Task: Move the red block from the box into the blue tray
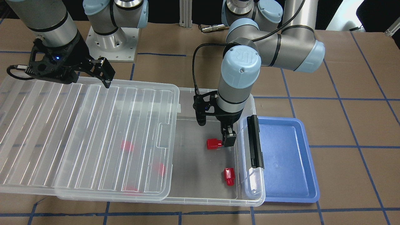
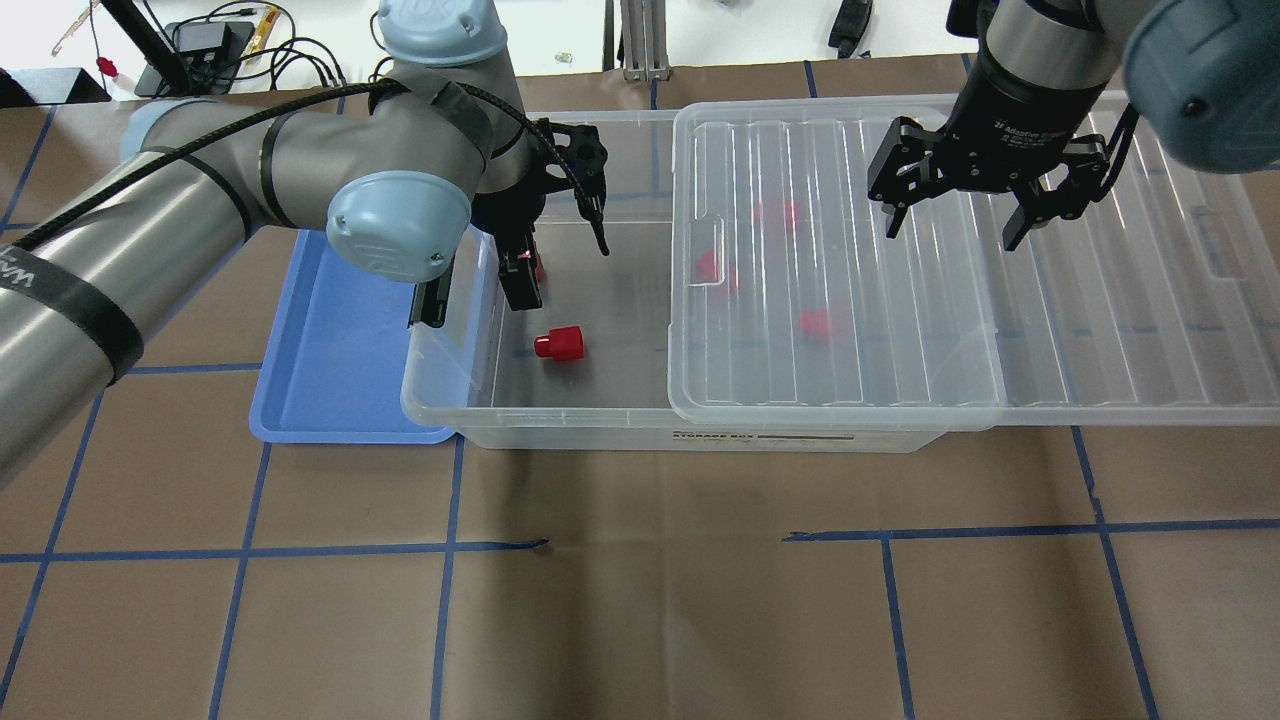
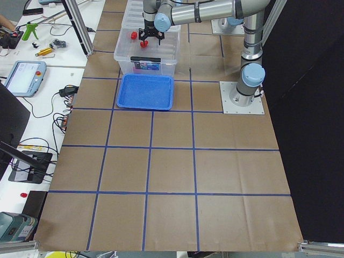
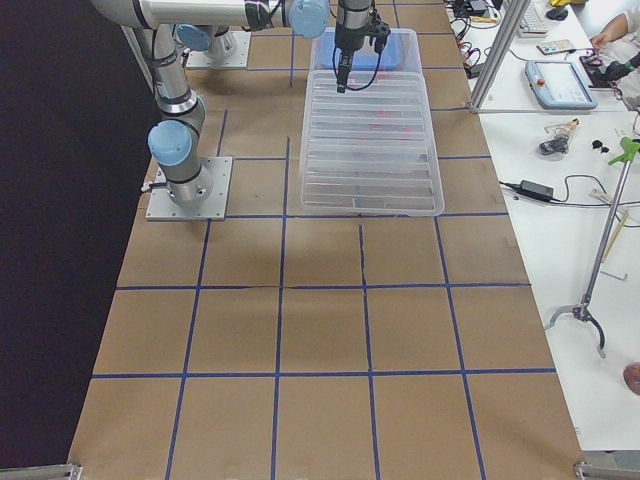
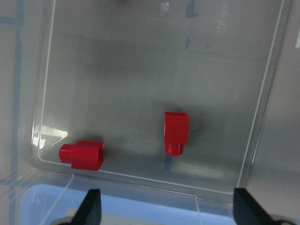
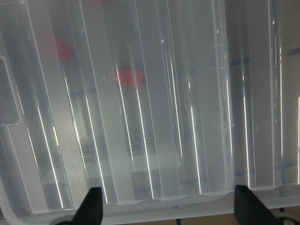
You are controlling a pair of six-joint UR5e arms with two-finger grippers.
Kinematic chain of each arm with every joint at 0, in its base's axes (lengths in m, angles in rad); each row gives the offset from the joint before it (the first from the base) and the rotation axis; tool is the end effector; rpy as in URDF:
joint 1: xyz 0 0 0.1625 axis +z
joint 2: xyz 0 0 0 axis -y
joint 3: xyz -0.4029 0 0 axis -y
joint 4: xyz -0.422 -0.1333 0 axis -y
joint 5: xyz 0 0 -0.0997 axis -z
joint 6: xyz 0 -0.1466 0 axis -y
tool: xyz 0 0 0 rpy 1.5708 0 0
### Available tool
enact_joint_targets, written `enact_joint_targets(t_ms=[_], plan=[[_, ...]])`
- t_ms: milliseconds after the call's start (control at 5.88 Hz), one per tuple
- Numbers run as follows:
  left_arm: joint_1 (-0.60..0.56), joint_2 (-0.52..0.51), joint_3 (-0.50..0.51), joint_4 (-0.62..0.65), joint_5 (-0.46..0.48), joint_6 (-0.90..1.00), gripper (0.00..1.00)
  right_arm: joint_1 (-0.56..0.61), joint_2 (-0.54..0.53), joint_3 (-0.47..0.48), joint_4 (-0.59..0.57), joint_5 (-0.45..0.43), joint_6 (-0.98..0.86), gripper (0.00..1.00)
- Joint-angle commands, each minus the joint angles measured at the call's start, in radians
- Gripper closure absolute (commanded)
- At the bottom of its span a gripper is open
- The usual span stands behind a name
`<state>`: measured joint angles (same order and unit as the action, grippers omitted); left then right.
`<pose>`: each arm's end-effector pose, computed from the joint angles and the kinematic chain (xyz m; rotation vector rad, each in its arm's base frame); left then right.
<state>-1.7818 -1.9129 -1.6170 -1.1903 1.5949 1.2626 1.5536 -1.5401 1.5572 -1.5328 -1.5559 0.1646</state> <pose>-0.2576 -0.5833 0.2349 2.0996 2.3140 0.0295 0.1264 -0.5280 0.4061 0.2847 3.1166 0.0877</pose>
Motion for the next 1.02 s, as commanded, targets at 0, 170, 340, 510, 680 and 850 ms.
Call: enact_joint_targets(t_ms=[0, 170, 340, 510, 680, 850], plan=[[-0.007, -0.078, -0.053, 0.084, -0.003, 0.009, 0.02, -0.001, 0.0, 0.003, 0.0, -0.001, -0.043, 0.0], [-0.007, -0.099, -0.066, 0.103, -0.003, 0.015, 0.02, -0.001, 0.0, 0.003, 0.0, -0.001, -0.046, 0.0], [-0.013, -0.118, -0.089, 0.098, -0.001, 0.015, 0.02, -0.001, 0.0, 0.003, 0.0, -0.001, -0.048, 0.0], [-0.025, -0.13, -0.142, 0.185, 0.0, 0.014, 0.02, -0.001, 0.0, 0.003, 0.0, -0.001, -0.046, 0.0], [-0.033, -0.155, -0.167, 0.242, -0.003, 0.015, 0.02, -0.001, 0.0, 0.004, -0.001, -0.001, -0.046, 0.0], [-0.043, -0.176, -0.17, 0.251, -0.001, 0.017, 0.16, -0.001, 0.0, 0.004, -0.001, -0.001, -0.048, 0.0]])
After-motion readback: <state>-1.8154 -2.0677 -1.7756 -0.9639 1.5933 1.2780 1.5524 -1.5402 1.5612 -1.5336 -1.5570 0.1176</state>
